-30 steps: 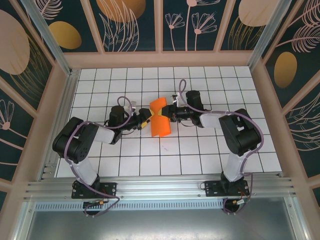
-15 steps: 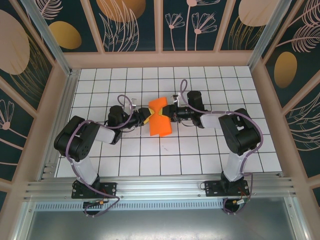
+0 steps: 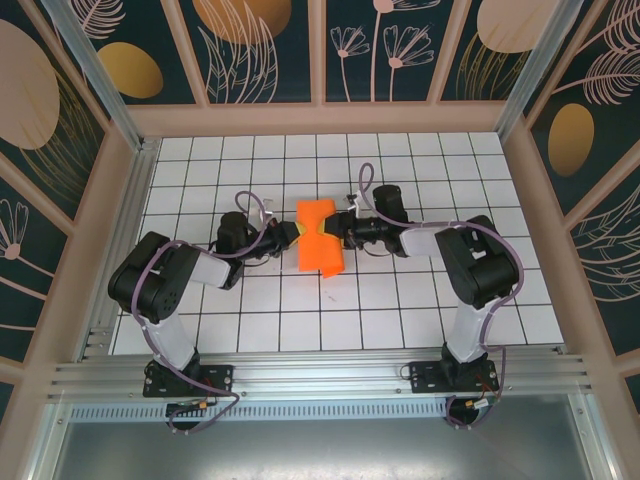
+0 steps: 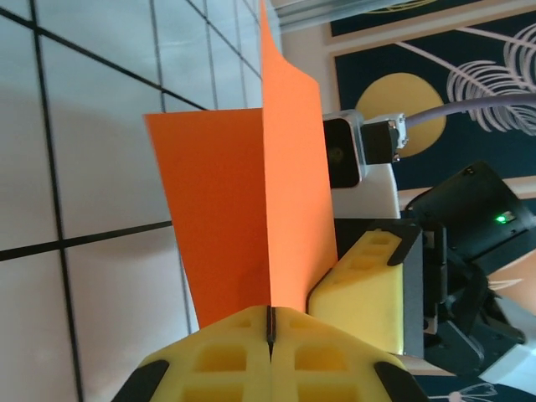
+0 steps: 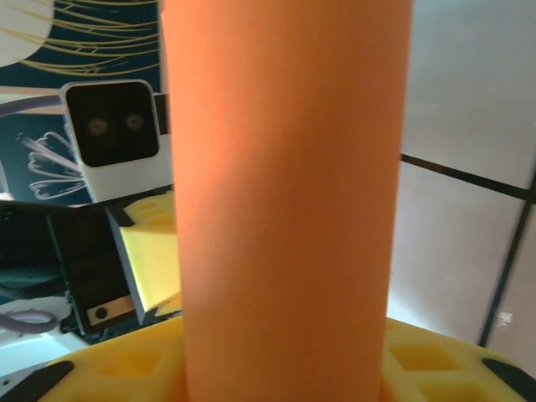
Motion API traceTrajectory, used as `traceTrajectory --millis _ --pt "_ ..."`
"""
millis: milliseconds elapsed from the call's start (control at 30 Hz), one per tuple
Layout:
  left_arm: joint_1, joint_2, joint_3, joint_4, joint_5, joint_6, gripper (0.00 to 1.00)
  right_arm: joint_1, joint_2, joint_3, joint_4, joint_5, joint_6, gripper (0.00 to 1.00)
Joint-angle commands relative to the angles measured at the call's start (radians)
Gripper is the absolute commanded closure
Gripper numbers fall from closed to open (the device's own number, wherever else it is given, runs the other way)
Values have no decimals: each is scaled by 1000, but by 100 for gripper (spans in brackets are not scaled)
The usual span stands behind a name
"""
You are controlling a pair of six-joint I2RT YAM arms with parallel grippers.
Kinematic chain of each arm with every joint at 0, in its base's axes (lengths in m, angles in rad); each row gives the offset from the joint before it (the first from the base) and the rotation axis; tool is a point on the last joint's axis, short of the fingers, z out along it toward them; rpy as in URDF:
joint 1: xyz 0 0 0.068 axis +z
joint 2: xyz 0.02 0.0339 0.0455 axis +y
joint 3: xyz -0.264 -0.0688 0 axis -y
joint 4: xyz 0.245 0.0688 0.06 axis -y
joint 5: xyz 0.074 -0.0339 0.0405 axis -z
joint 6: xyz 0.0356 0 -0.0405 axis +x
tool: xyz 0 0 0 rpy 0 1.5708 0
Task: Fold a paper plane with a square sheet of paper (pick it up from the middle)
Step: First fold in half a square sheet of paper at the center of the table.
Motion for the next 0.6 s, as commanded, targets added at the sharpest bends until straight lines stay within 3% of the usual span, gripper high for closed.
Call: traceTrajectory --millis 0,333,567 --pt "-24 16 34 -126 -45 92 100 -7 21 7 -108 82 -82 51" --pt "-91 54 112 -283 -149 141 100 -5 19 1 -241 232 -121 41" --pt "-126 23 100 -322 -288 130 100 -5 -14 -36 -259 293 -90 35"
